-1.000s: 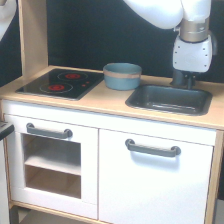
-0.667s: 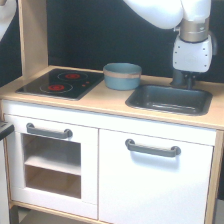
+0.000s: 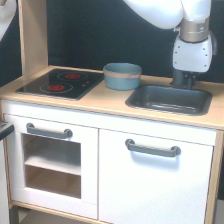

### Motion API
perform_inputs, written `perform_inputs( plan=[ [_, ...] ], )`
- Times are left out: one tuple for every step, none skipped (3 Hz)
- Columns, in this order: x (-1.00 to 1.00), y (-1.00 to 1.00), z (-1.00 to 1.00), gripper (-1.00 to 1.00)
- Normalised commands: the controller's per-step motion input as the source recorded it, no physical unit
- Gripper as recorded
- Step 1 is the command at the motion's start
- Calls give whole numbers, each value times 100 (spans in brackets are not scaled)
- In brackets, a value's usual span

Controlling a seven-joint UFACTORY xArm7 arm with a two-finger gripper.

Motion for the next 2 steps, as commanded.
perform_inputs(
  plan=[
    [100, 100, 100, -100],
    [100, 100, 97, -100]
  ],
)
